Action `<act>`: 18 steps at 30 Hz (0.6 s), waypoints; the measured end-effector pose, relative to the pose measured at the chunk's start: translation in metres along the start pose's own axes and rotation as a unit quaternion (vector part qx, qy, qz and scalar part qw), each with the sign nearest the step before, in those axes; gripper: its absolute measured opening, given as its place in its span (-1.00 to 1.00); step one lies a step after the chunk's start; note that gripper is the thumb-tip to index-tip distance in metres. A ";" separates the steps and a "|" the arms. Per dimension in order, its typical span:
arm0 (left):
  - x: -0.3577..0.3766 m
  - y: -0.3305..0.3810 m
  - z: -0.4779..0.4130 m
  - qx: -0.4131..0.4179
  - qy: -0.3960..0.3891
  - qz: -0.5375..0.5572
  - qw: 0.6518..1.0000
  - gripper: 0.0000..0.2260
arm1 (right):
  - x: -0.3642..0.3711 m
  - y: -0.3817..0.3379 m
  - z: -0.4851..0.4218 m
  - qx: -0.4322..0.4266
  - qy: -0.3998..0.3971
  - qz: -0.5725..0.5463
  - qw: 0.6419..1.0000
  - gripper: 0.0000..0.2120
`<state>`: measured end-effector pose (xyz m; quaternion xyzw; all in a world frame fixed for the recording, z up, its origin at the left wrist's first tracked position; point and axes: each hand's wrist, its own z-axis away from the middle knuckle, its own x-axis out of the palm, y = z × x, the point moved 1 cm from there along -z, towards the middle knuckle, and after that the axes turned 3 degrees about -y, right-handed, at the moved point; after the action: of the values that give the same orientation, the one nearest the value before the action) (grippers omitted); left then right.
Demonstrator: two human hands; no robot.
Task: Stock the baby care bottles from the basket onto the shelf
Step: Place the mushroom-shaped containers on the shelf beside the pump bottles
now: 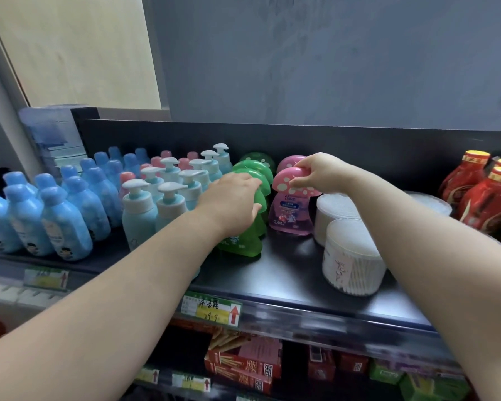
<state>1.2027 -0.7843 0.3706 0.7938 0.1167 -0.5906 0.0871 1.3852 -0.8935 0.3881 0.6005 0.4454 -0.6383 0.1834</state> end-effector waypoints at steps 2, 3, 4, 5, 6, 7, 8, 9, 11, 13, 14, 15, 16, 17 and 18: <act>0.000 -0.001 0.000 0.000 0.002 0.001 1.000 -0.56 | -0.001 0.002 -0.004 0.002 0.006 0.009 1.000 -0.72; 0.001 -0.001 0.000 0.000 0.002 0.001 1.000 -0.56 | -0.002 0.003 -0.006 0.004 0.007 0.010 1.000 -0.72; 0.001 -0.001 0.000 0.000 0.003 0.001 1.000 -0.57 | -0.003 0.004 -0.007 0.006 0.006 0.009 1.000 -0.72; 0.002 -0.001 -0.001 0.000 0.003 0.001 1.000 -0.58 | -0.003 0.004 -0.007 0.008 0.005 0.011 1.000 -0.72; 0.002 -0.001 -0.001 0.000 0.003 0.002 1.000 -0.58 | -0.003 0.003 -0.007 0.010 0.005 0.018 1.000 -0.72; 0.003 -0.001 -0.001 0.000 0.005 0.003 1.000 -0.59 | -0.003 0.002 -0.007 0.011 0.007 0.027 1.000 -0.70; 0.004 -0.002 -0.001 0.002 0.007 0.003 1.000 -0.59 | -0.003 0.001 -0.006 0.012 0.011 0.038 0.999 -0.67; 0.004 -0.002 -0.001 0.004 0.010 0.004 1.000 -0.58 | -0.003 -0.001 -0.005 0.014 0.021 0.049 0.998 -0.63; 0.006 -0.003 0.000 0.012 0.017 0.009 1.000 -0.56 | -0.004 -0.008 0.000 0.012 0.048 0.062 0.997 -0.52; 0.006 -0.004 0.004 0.015 0.029 0.025 0.999 -0.53 | -0.005 -0.019 0.010 -0.013 0.075 0.053 0.996 -0.42; 0.004 -0.004 0.007 0.016 0.038 0.037 0.998 -0.53 | -0.006 -0.026 0.018 -0.031 0.088 0.042 0.995 -0.39; 0.003 -0.005 0.012 0.019 0.050 0.053 0.997 -0.53 | -0.006 -0.035 0.026 -0.051 0.105 0.031 0.993 -0.40; 0.000 -0.006 0.018 0.022 0.065 0.071 0.995 -0.54 | -0.005 -0.044 0.035 -0.071 0.126 0.019 0.989 -0.43; -0.003 -0.008 0.027 0.025 0.082 0.091 0.992 -0.57 | -0.003 -0.054 0.044 -0.091 0.149 0.002 0.985 -0.47; -0.007 -0.010 0.037 0.026 0.099 0.110 0.989 -0.60 | -0.001 -0.065 0.053 -0.111 0.170 -0.020 0.979 -0.52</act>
<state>1.1638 -0.7860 0.3665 0.8582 0.0217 -0.4989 0.1189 1.3033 -0.9012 0.4051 0.6672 0.5500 -0.4772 0.1572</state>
